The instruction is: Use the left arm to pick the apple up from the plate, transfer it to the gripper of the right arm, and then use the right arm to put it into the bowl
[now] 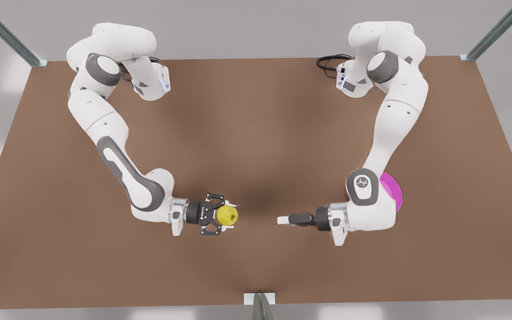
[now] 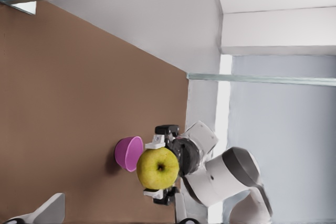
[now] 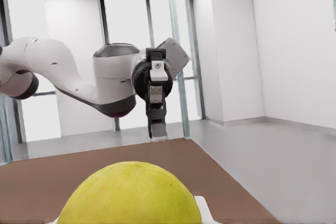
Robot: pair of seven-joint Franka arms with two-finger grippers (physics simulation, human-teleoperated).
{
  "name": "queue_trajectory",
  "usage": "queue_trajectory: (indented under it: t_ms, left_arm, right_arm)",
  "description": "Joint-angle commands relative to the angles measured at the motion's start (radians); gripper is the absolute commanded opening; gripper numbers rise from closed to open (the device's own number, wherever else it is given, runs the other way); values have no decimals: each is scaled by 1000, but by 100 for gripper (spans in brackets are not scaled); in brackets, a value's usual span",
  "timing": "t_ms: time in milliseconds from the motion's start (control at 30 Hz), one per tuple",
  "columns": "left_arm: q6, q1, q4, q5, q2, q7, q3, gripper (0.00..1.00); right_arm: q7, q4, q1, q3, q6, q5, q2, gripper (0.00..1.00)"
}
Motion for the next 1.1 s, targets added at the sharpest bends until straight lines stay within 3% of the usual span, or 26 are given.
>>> queue_trajectory:
  t_ms: [0,33,100,167,200,233,267,333,433,667,733,800,1067]
  left_arm:
    - [-588,24,0,734,-164,-247,-11,100]
    - [-720,13,2,895,-192,-253,-12,100]
    - [-872,93,5,956,-256,-289,-1,100]
    - [-888,231,3,946,-296,-310,-53,100]
    - [-646,242,-318,853,-533,-198,118,100]
    - [-408,20,-658,682,-787,-124,422,100]
    - [-434,-53,-681,674,-796,-127,471,100]
    - [-484,-79,-611,674,-760,-156,468,100]
    - [-537,-80,-564,667,-752,-161,388,100]
    - [-606,-70,-557,665,-747,-153,388,100]
    - [-613,-65,-555,665,-749,-153,390,100]
    - [-621,-65,-555,665,-749,-153,390,100]
    - [-633,-62,-555,665,-747,-153,391,100]
  right_arm:
    - [4,-72,-70,-15,-23,-121,-72,60]
    - [48,-121,-104,-41,-28,-214,-119,60]
    - [214,-170,-116,-168,-115,-527,-216,60]
    - [323,-169,-113,-266,-229,-784,-284,60]
    - [352,-169,-108,-314,-295,-899,-316,60]
    - [383,-167,-118,-323,-331,-994,-327,60]
    - [408,-169,-113,-352,-353,-1066,-340,60]
    - [492,-184,-110,-357,-361,-1200,-354,60]
    - [659,-184,-69,-355,-356,-1410,-365,60]
    - [676,-187,-32,-357,-359,-1459,-373,60]
    - [701,-216,131,-516,-322,-1430,-422,61]
    - [714,-221,209,-584,-287,-1424,-434,61]
    - [780,-272,221,-595,-157,-1428,-408,61]
